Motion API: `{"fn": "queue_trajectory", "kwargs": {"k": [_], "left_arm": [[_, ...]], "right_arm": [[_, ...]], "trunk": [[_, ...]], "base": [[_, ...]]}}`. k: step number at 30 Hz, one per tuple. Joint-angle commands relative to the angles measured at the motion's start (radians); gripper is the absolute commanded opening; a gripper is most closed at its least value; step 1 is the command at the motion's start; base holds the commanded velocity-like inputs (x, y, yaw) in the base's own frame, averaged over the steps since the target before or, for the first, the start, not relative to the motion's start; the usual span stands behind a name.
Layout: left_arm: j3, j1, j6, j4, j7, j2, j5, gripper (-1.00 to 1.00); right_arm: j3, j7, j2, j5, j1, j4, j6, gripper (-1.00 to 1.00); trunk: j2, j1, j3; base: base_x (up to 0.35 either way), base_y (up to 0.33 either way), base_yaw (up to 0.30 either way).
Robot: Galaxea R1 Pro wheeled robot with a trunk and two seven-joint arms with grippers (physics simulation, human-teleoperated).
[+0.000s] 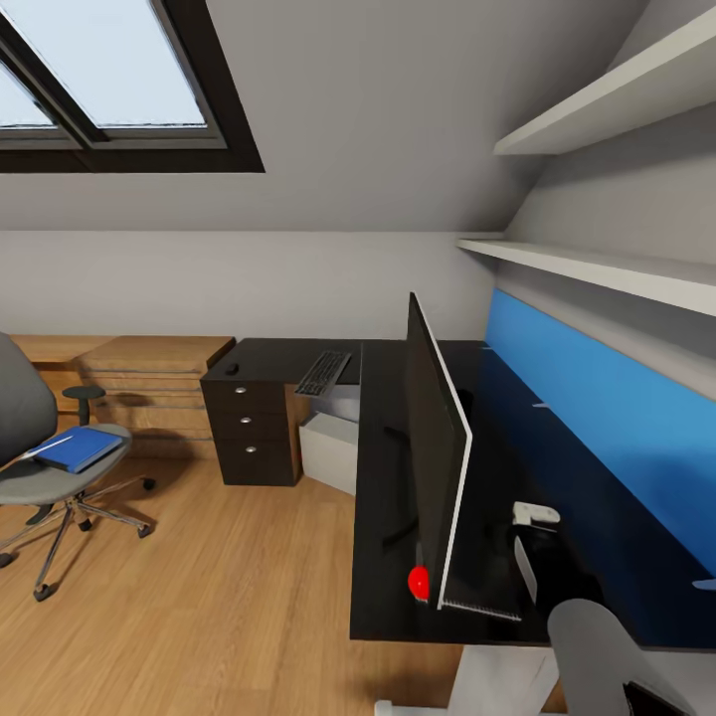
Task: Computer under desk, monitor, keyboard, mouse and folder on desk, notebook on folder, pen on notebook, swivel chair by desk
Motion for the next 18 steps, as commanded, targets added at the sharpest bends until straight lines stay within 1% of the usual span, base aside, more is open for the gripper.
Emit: {"fn": "queue_trajectory", "kwargs": {"k": [1,8,18], "left_arm": [[-0.002,-0.001,-0.003,0.001,-0.001,0.0,0.008,1.0],[-0.002,-0.001,-0.003,0.001,-0.001,0.0,0.008,1.0],[-0.002,-0.001,-0.003,0.001,-0.001,0.0,0.008,1.0]], "right_arm": [[-0.005,0.0,0.0,0.004,-0.003,0.005,0.004,1.0],[-0.005,0.0,-0.005,0.004,-0.01,0.025,0.003,1.0],[-0.002,0.008,-0.005,0.003,-0.012,0.032,0.004,1.0]], "trunk": [[-0.001,0.0,-0.001],[-0.001,0.0,-0.001],[-0.001,0.0,-0.001]], "base": [[0.019,0.0,0.0],[0.009,0.0,0.0],[0.001,0.0,0.0]]}}
